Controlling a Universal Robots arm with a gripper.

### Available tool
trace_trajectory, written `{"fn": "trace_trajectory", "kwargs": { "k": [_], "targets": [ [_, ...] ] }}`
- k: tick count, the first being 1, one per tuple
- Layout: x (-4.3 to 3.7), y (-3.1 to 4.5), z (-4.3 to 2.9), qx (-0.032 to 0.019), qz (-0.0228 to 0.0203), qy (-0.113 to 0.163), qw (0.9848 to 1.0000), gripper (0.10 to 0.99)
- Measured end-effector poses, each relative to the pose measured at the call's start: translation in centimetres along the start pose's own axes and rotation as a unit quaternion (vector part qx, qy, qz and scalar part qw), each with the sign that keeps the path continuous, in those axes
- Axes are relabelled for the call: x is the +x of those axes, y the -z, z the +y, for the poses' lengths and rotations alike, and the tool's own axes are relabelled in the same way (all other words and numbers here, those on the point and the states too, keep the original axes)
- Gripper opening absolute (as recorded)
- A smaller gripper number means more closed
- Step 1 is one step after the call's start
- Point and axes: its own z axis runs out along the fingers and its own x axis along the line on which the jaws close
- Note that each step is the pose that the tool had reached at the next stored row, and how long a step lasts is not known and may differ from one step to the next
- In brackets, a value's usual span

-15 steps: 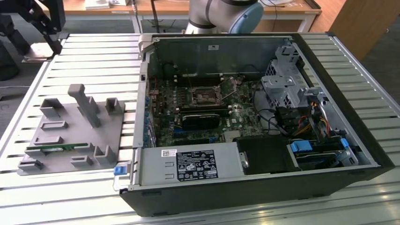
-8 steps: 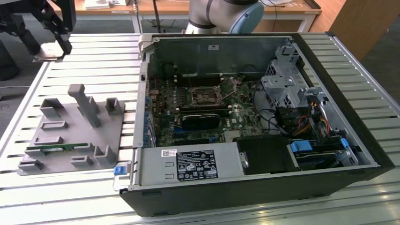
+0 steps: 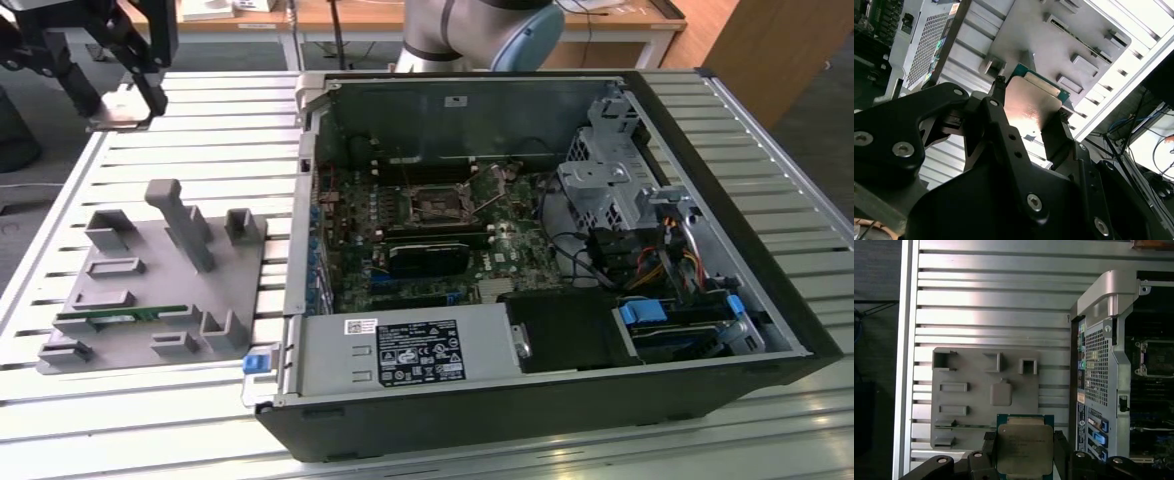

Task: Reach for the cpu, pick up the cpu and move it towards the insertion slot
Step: 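Pick up the cpu and move it towards the insertion slot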

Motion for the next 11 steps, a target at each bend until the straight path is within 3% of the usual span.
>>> {"fn": "trace_trajectory", "kwargs": {
  "k": [4, 11],
  "targets": [
    [-0.72, -0.01, -0.01, 0.0, 0.0, 0.0, 1.0, 0.537],
    [-2.67, -0.02, -0.02, 0.0, 0.0003, 0.0, 1.0, 0.537]
  ]
}}
